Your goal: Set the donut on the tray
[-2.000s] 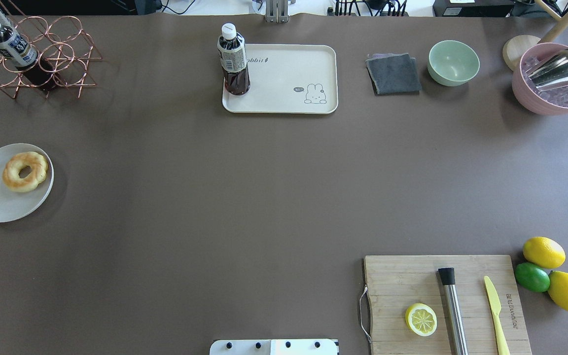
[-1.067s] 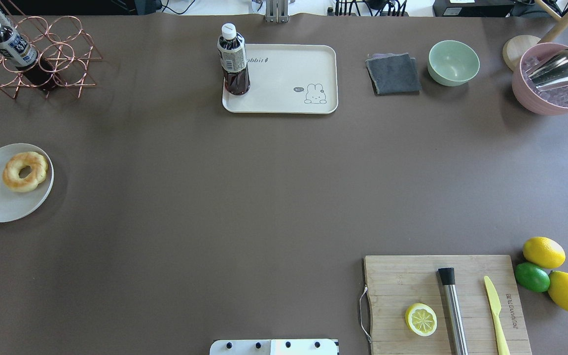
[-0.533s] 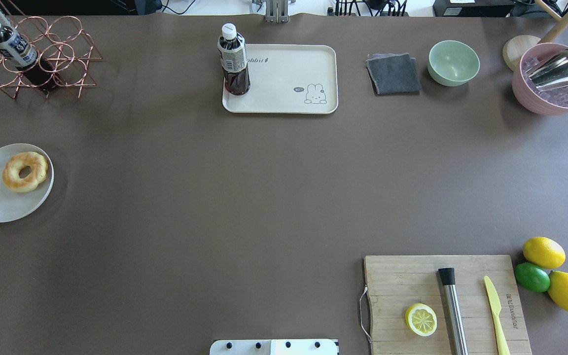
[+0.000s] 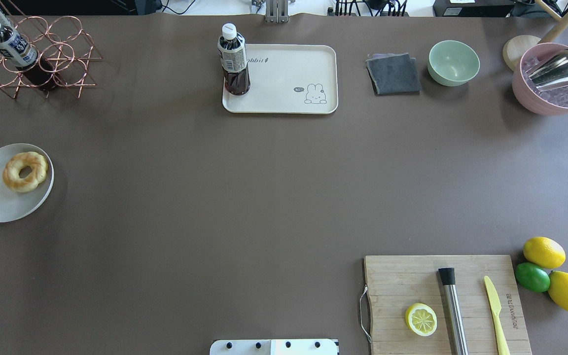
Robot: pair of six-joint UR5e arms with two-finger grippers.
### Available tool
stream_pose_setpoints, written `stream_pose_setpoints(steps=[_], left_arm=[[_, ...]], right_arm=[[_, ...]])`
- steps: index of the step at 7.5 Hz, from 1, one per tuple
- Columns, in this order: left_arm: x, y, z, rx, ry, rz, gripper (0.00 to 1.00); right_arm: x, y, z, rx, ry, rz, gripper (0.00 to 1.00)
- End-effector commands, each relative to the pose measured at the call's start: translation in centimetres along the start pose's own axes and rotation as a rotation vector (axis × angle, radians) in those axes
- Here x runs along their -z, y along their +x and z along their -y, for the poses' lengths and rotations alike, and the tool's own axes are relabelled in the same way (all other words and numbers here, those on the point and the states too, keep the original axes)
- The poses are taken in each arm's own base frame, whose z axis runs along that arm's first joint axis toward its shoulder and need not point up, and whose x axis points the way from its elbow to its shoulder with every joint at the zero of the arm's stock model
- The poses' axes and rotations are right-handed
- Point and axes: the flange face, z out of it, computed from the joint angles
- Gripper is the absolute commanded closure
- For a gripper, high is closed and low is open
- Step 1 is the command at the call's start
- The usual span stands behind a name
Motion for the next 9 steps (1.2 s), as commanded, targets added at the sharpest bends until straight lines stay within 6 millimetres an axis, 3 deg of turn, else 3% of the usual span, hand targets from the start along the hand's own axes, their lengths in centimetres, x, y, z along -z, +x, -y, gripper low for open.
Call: stream_pose_setpoints(steps=[1, 3, 4, 7, 8, 9], left_arm=[[-5.5, 0.4, -2.5, -0.02, 0.022, -0.001, 0.15], [-6.0, -0.5, -3.1, -0.013, 0.012, 0.003, 0.31], [-6.1, -0.7, -3.4, -0.012, 0.01, 0.003, 0.46], [-7.0, 0.0, -3.9, -0.03, -0.007, -0.006, 0.59], [-6.9, 0.2, -3.9, -0.032, -0.008, -0.011, 0.72], [-6.8, 0.3, -3.9, -0.033, -0.009, -0.016, 0.97]], right_arm=[[-0.1, 0.1, -0.1, -0.002, -0.002, 0.002, 0.0], [-0.1, 0.0, -0.1, -0.002, -0.002, 0.003, 0.0], [-0.1, 0.0, -0.1, -0.002, -0.002, 0.003, 0.0], [0.0, -0.1, 0.0, -0.003, 0.0, 0.008, 0.0], [0.0, -0.1, 0.0, -0.002, 0.001, 0.007, 0.0], [0.0, -0.1, 0.0, -0.002, 0.002, 0.01, 0.0]])
